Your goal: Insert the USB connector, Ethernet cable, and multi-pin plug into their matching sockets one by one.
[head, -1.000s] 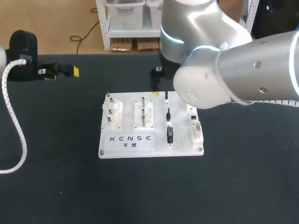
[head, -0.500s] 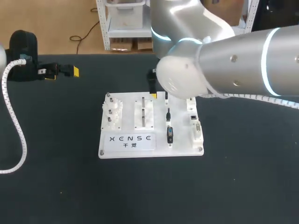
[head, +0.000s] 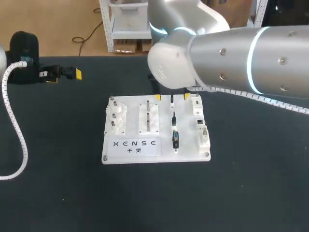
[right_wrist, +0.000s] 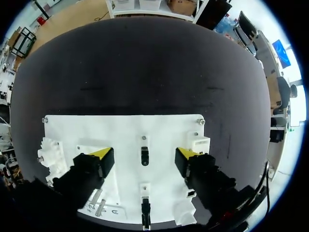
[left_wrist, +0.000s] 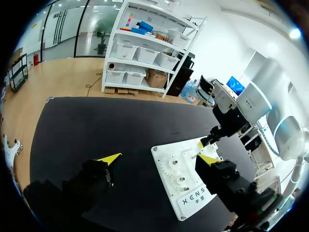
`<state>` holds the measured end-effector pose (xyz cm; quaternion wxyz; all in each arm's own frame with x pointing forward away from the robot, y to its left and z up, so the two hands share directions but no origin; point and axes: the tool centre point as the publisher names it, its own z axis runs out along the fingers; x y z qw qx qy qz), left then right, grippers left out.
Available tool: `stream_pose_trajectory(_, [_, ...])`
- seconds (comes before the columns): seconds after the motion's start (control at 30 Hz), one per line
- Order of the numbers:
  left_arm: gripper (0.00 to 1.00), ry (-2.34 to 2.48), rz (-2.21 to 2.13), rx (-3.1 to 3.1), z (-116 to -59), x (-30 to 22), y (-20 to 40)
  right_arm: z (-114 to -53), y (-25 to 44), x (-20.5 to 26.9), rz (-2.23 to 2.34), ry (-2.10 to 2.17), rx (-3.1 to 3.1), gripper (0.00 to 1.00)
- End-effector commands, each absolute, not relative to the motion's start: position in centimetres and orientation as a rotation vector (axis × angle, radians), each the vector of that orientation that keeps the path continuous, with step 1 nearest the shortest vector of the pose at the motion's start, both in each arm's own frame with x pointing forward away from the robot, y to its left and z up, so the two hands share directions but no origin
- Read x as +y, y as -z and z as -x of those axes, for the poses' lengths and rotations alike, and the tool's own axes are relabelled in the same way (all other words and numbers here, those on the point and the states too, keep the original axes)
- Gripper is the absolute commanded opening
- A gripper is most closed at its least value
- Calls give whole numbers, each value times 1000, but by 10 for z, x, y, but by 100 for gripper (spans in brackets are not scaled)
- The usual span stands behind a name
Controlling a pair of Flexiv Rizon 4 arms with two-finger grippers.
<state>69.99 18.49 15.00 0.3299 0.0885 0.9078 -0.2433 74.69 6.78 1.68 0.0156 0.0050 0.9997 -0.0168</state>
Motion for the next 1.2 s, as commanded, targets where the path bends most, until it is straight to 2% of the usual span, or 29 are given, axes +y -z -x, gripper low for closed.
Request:
stream_pose_trajectory(0.03, [100, 636, -231, 2374, -700, 185, -150, -750, -15, 70, -14, 54, 3130, 45])
stream_pose_trajectory(0.1, [100, 636, -231, 2374, -700, 185, -150, -749, -14, 70, -10, 58, 3132, 42])
stream_pose_trajectory(0.53, [100, 636, -231, 2374, -700, 185, -150, -745, -6, 65, -2, 83, 3158, 36])
stream_pose_trajectory(0.93, [100, 636, -231, 2374, -700, 185, -150, -746, -6, 63, -4, 70, 3162, 24])
stream_pose_trajectory(1.2, [100, 636, -231, 2374, -700, 185, -150, -747, -7, 64, 0, 71, 3158, 21])
